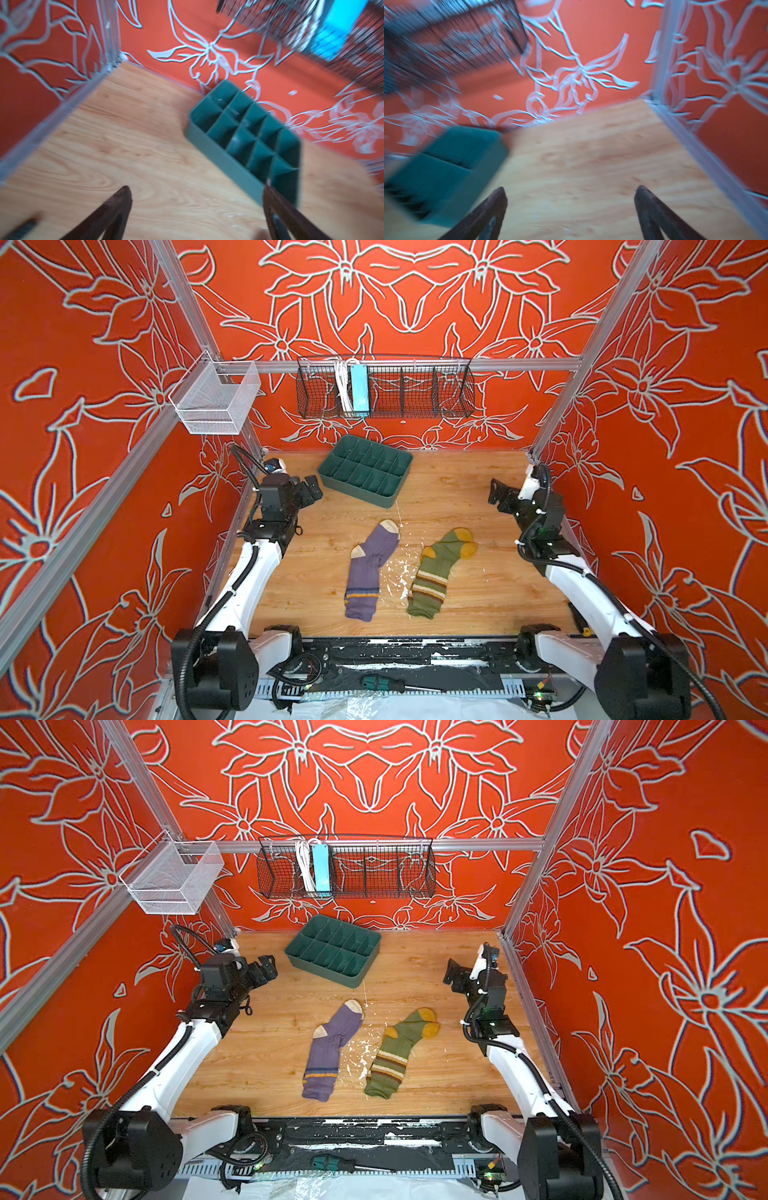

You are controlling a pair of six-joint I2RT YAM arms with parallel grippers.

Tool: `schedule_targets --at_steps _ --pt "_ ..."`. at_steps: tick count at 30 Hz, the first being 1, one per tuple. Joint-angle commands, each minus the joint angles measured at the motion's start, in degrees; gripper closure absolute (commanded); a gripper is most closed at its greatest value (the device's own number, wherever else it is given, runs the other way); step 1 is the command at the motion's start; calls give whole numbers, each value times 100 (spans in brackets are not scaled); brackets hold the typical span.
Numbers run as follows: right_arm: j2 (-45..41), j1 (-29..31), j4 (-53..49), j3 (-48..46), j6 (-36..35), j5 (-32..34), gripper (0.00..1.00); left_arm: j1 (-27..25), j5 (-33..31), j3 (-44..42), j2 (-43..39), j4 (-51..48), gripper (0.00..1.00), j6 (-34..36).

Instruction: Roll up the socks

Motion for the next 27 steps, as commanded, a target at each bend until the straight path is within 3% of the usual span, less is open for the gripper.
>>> schedule_targets --at_steps 1,3,5,7,11,16,19,27 --pt "254 7 -394 46 1301 -1503 2 103 1741 -291 -16 -115 3 -938" --pt "551 73 -738 415 1233 -1864 2 66 2266 -440 -9 269 3 -1190" --pt "866 431 -1632 1099 659 -1702 3 -122 2272 -374 31 93 3 -1250" --pt "1192 905 -2400 1713 3 -1228 3 -566 1745 -127 67 -564 3 -1072" --pt "1911 1491 -3054 2515 -644 -1234 3 -1360 824 326 247 -1556 3 -1093" --pt "3140 1951 -4202 3687 -812 -504 5 -1463 371 581 895 -2047 1 -2488" --pt "3738 2102 -4946 4266 -841 -208 8 -1471 463 911 1518 -2109 3 -3220" --pt "3874 2310 -4911 3764 -955 -40 8 -1576 687 2226 3218 -2556 11 -4540"
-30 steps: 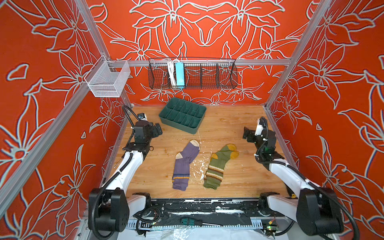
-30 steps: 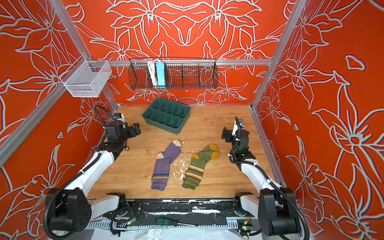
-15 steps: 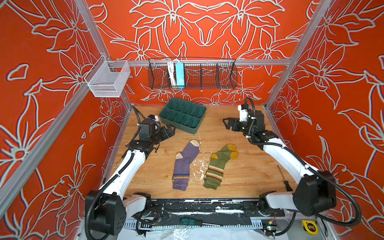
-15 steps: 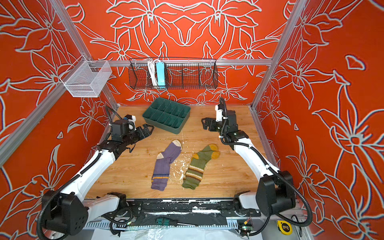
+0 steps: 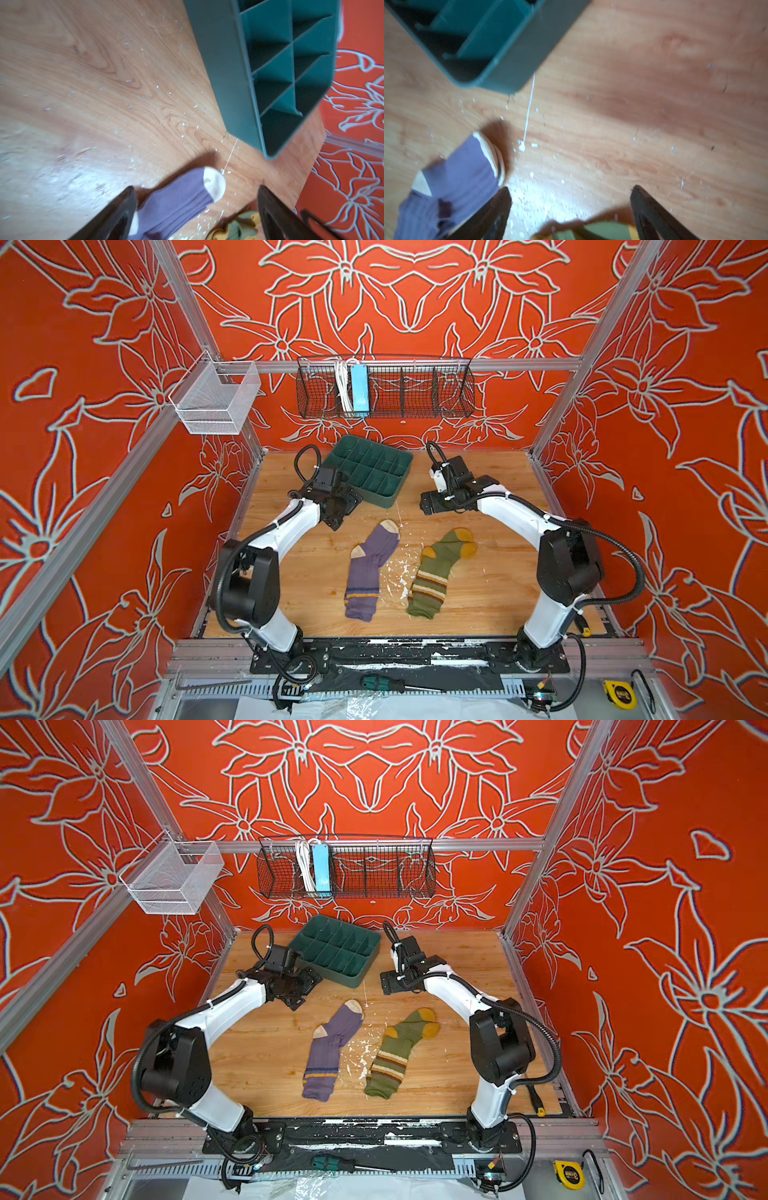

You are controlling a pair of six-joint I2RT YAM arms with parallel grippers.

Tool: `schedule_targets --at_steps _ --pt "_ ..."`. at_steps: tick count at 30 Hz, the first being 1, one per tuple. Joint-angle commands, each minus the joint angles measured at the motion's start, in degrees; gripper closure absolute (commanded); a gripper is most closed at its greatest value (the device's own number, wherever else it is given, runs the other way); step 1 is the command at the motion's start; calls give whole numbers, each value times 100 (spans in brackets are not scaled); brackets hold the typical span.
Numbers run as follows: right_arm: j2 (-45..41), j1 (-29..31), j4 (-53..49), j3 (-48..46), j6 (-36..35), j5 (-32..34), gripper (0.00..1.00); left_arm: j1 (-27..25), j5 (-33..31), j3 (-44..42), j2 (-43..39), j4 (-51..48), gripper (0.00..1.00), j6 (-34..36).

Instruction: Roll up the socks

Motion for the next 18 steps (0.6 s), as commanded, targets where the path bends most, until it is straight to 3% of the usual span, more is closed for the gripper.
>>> schedule_targets --at_steps 1,9,14,18 --pt "-177 78 -136 -319 -91 177 8 -90 -17 590 447 -472 11 -957" --pt "-404 146 209 -993 -40 131 8 -465 -303 1987 1613 -993 13 -1333" --pt "-481 155 224 -1151 -58 168 8 -593 -519 2729 2329 -1315 24 -1396" --pt "-577 151 255 -1212 -62 193 8 -592 -587 3013 2711 -1455 42 -1394"
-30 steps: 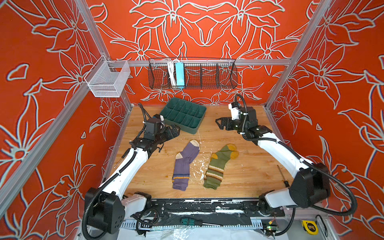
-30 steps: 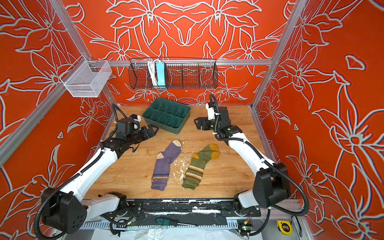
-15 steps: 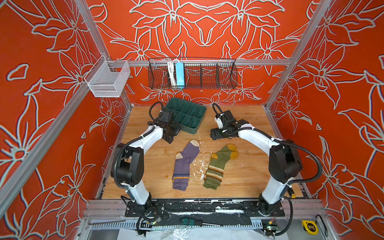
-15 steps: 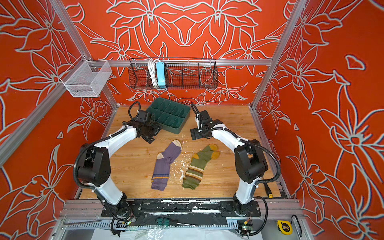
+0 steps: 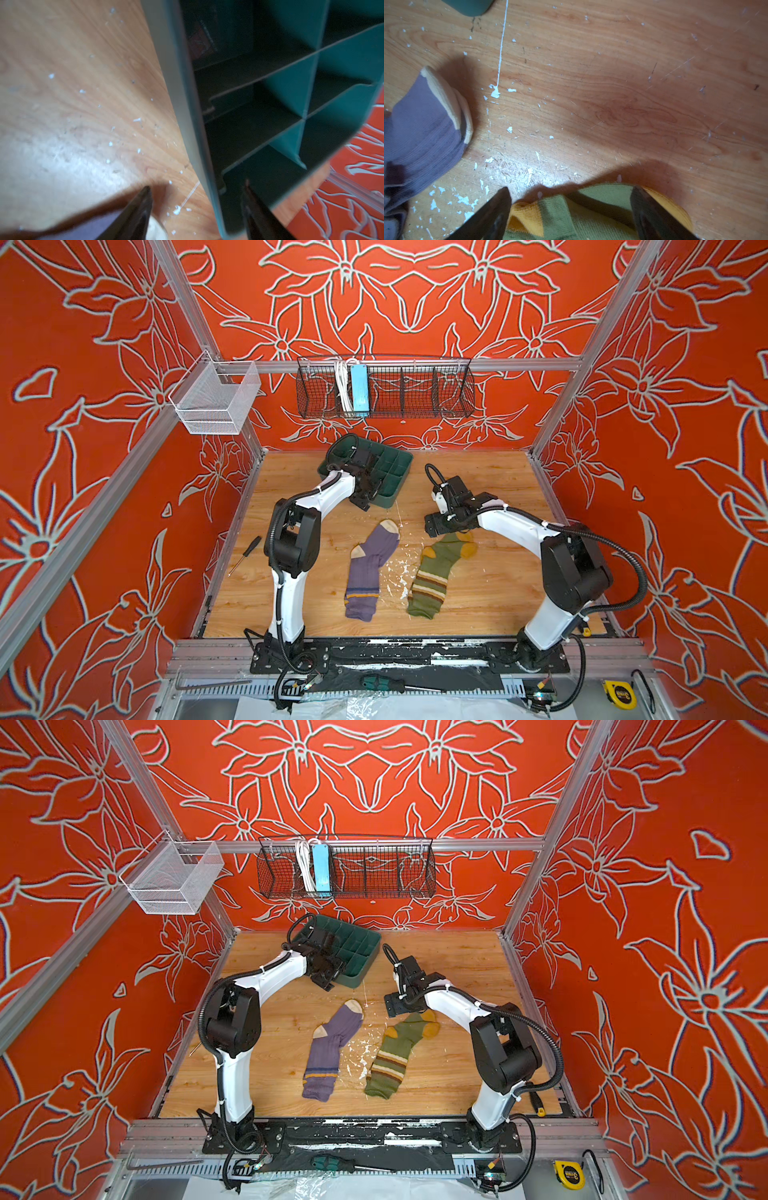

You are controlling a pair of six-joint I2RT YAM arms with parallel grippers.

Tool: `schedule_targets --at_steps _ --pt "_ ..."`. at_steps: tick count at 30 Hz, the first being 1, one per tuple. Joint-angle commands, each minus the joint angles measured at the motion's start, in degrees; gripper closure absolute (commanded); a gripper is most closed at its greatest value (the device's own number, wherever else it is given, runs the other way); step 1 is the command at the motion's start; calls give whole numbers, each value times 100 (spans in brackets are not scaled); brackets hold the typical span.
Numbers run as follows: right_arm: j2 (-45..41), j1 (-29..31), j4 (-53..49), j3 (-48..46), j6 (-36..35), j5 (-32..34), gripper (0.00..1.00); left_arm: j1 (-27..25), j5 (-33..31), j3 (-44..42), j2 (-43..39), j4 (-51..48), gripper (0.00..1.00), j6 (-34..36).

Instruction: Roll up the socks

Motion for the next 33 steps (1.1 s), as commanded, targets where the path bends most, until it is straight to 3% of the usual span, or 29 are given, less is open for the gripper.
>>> schedule_targets --at_steps 1,10,14,19,25,29,33 --pt "-237 30 97 -86 -44 102 8 9 -273 200 241 -484 46 -63" --pt "-229 31 147 -183 0 119 8 9 -892 153 158 -876 77 330" --pt "-238 35 146 -213 27 141 8 35 -1483 312 52 -1207 85 912" --pt "-257 43 170 -257 44 134 8 121 -2203 478 -100 -1658 87 1588" --pt "-238 70 120 -262 33 115 8 368 -2719 313 -450 -1676 92 2959" --pt "-192 83 164 -303 26 133 8 633 -2570 110 -610 -1377 99 4273" --pt "-168 78 181 -314 76 115 8 686 -2154 -288 -662 -746 100 5590"
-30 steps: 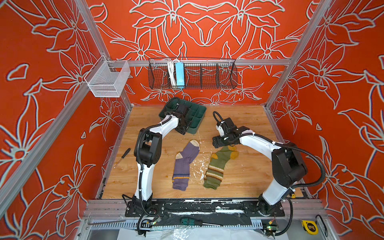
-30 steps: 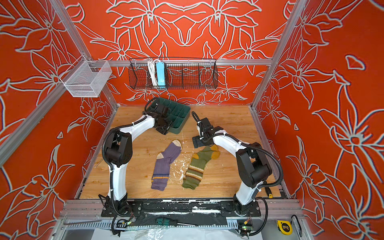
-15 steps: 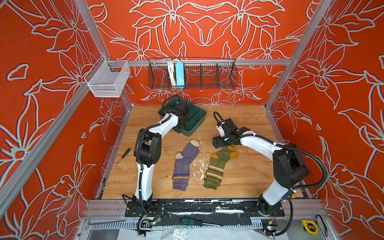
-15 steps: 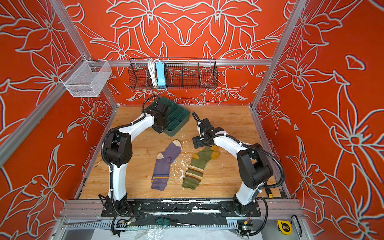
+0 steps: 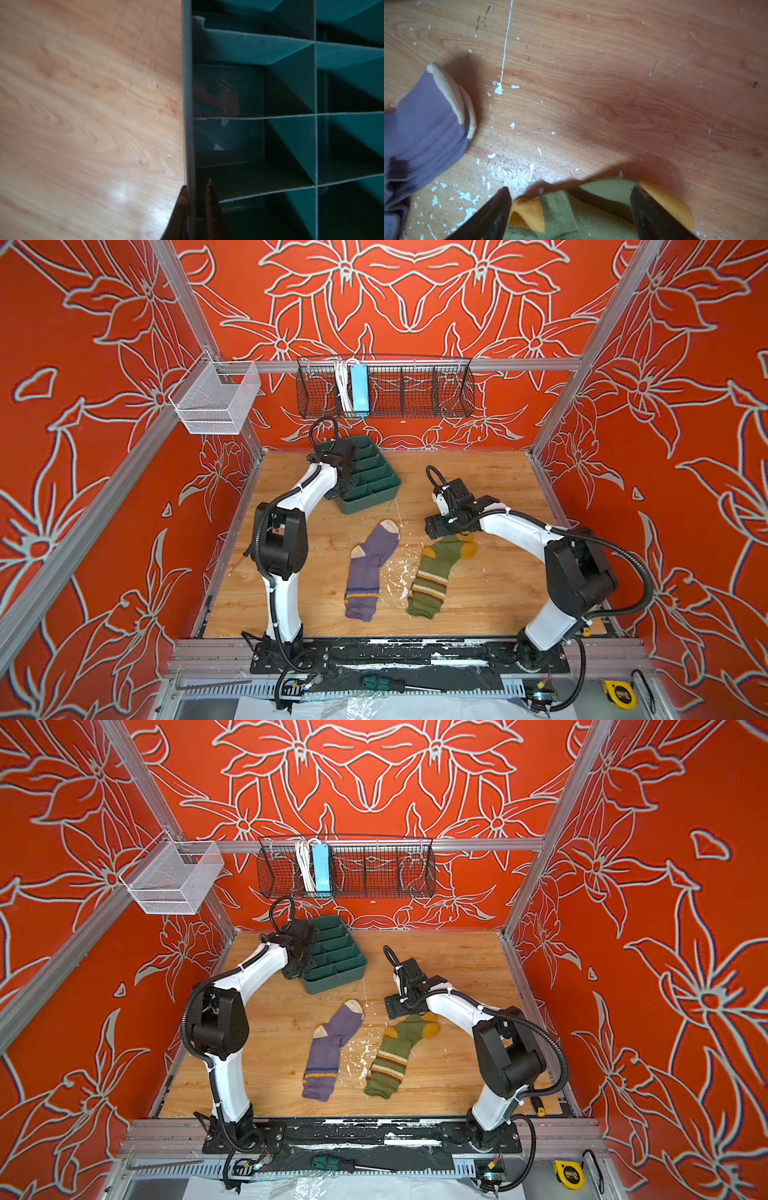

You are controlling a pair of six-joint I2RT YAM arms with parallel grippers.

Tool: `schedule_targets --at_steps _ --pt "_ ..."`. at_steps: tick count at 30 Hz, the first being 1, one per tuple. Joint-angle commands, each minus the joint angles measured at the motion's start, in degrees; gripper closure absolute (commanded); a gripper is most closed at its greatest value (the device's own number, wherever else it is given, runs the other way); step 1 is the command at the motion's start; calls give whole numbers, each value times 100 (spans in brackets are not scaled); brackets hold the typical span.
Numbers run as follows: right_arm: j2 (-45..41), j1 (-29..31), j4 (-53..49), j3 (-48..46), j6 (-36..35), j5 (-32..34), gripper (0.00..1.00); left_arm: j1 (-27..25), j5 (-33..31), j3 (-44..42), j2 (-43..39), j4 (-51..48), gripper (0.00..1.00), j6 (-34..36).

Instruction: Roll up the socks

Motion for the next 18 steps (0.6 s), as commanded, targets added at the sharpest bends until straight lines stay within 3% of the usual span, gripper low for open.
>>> schedule_targets --at_steps 1,4,11,16,18 --pt "-20 44 26 -57 66 86 8 -10 -72 -385 -62 213 100 1703" --pt "-55 44 29 -66 76 38 8 -11 267 -695 -53 561 100 2148" --pt "-102 52 2 -107 73 83 8 -109 1242 -807 -39 997 100 2424" --pt "-107 53 -32 -92 131 195 8 -274 1288 -313 215 724 100 2367" --pt "-169 53 -88 -69 135 277 8 -293 1230 -113 359 542 92 2304"
